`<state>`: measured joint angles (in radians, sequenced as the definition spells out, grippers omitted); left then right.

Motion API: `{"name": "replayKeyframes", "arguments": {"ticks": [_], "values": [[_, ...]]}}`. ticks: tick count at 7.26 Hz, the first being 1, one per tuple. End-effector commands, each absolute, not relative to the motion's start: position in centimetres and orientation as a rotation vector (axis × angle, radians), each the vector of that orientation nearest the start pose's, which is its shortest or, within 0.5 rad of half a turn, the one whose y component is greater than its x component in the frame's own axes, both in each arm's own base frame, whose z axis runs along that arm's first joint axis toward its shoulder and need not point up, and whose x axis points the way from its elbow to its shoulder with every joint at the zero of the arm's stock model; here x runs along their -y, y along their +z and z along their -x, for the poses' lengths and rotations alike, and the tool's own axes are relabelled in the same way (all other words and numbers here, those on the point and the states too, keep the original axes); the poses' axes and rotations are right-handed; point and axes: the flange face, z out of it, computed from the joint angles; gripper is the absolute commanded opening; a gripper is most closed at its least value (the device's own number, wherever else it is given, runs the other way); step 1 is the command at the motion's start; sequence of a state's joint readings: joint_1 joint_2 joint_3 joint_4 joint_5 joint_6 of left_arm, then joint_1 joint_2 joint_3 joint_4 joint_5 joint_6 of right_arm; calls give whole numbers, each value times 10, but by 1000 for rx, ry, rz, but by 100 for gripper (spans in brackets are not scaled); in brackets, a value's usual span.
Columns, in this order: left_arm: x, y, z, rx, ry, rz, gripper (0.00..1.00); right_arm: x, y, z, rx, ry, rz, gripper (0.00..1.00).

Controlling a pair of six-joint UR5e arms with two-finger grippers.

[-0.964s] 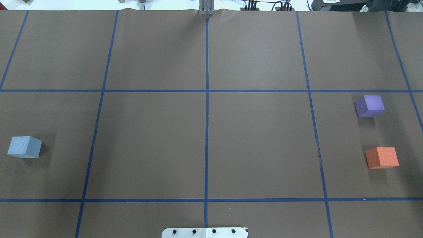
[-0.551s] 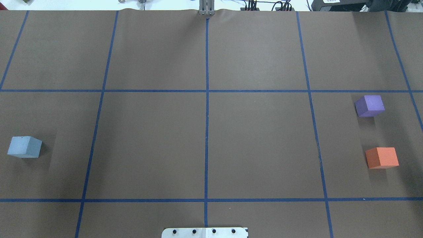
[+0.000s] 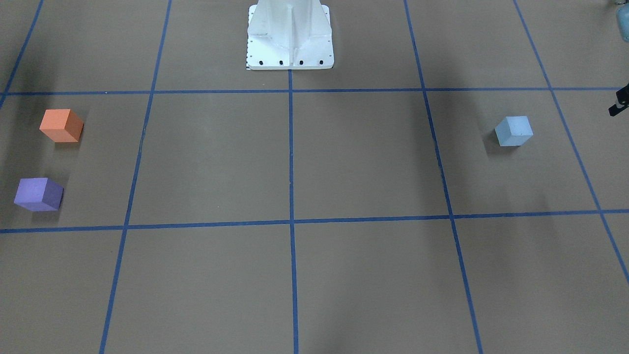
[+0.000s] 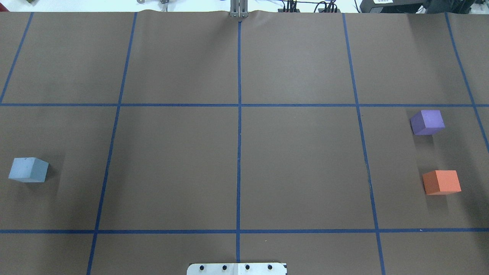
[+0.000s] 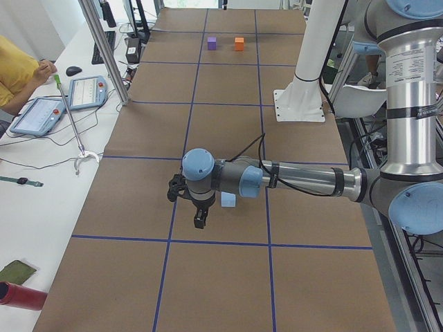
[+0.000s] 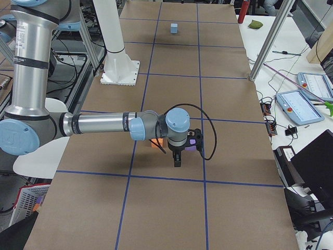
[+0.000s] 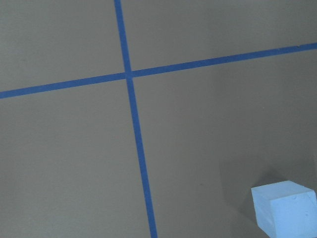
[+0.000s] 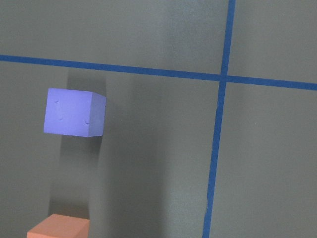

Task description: Place blue block between orange and purple blocks

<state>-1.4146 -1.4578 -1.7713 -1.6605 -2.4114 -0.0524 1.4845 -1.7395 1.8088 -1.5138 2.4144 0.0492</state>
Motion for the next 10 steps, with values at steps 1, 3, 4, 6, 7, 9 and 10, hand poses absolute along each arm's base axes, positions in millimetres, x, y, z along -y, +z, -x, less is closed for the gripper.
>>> {"name": "replayKeyframes", "arguments": {"ticks": [1, 3, 4, 6, 7, 9, 10], "values": [[465, 568, -102, -882, 112, -9, 100, 429, 619, -15, 854, -94, -34, 100], [442, 570, -167, -875, 79, 77, 100, 426, 626, -13, 855, -89, -18, 100], [429, 572, -199, -831, 76, 107, 100, 426, 629, -11, 855, -93, -12, 100], [414, 584, -209, -810, 95, 120, 100, 428, 628, -6, 852, -113, -25, 100], [409, 590, -209, -803, 94, 133, 100, 427, 630, -5, 852, -116, -22, 100], [405, 603, -215, -788, 100, 160, 100, 427, 631, -4, 850, -118, -18, 100], [405, 600, -223, -789, 86, 171, 100, 427, 634, -3, 851, -116, -12, 100]]}}
